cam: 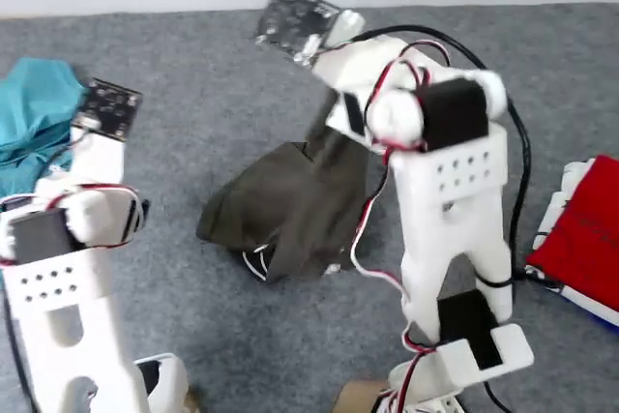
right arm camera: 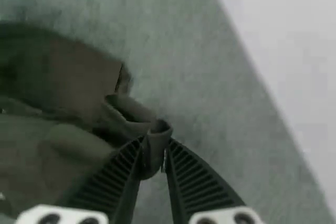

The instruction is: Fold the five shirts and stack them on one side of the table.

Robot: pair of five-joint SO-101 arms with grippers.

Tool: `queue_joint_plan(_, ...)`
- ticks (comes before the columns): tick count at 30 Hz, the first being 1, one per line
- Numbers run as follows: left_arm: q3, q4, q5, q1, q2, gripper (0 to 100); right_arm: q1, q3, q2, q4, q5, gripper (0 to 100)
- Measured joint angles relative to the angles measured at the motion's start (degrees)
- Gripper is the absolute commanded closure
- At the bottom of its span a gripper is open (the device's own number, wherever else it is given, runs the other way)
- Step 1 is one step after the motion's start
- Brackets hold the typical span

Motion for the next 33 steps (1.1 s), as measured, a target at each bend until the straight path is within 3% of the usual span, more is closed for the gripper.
queue_joint_plan(8, 13.01, -9.23, 0.0, 6.86, 1.14, 83, 8.62, 10.46, 0.0, 0.0, -6.95, 99.0)
queue_joint_plan(14, 13.71, -13.71, 0.0, 8.44, 13.01, 77, 13.45, 10.81, 0.0, 0.0, -8.35, 99.0)
queue_joint_plan(25, -2.37, -4.31, 0.88, 10.55, 35.34, 77, 17.76, 10.81, 0.0, 0.0, -8.53, 99.0)
queue_joint_plan(33, -8.0, 0.18, -21.01, 10.55, 36.57, 77, 21.01, 10.81, 0.0, 0.0, -8.53, 99.0)
